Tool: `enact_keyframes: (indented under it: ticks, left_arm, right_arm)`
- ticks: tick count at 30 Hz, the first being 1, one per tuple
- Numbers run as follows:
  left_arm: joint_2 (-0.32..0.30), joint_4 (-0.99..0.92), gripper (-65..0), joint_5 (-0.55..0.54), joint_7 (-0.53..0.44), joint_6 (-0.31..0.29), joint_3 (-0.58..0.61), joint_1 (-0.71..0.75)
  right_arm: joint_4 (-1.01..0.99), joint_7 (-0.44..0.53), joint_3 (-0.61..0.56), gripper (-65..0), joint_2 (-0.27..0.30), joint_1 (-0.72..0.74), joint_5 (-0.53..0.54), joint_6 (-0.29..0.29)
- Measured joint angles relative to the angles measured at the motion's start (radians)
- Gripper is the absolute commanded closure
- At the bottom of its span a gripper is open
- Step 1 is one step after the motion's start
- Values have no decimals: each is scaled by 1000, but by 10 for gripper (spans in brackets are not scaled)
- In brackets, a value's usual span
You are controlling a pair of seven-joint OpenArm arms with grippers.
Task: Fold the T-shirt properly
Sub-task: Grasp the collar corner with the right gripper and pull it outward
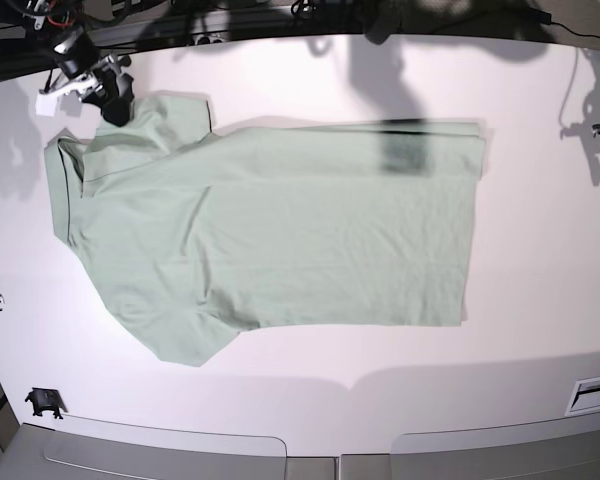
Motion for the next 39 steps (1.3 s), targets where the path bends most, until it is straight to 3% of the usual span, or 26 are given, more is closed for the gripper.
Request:
enact_keyframes:
  ticks: [10, 22, 29, 37, 39]
  left_arm:
    - [0, 0, -239, 0, 0, 0, 0, 0]
    - [0, 0, -239, 0, 0, 0, 0, 0]
    - [0, 0, -239, 0, 0, 0, 0, 0]
    - [0, 0, -239, 0, 0, 0, 0, 0]
    - [0, 0, -239, 0, 0, 0, 0, 0]
  right_arm:
    - [0, -10, -12, 0, 0, 211, -32, 2]
    - [-1, 114, -237, 0, 0, 419, -298, 3]
    - [-1, 197, -294, 0, 0, 522, -469, 6]
    - [-1, 203, -294, 0, 0, 559, -495, 6]
    - [-1, 203, -293, -99, 0, 557, -496, 6]
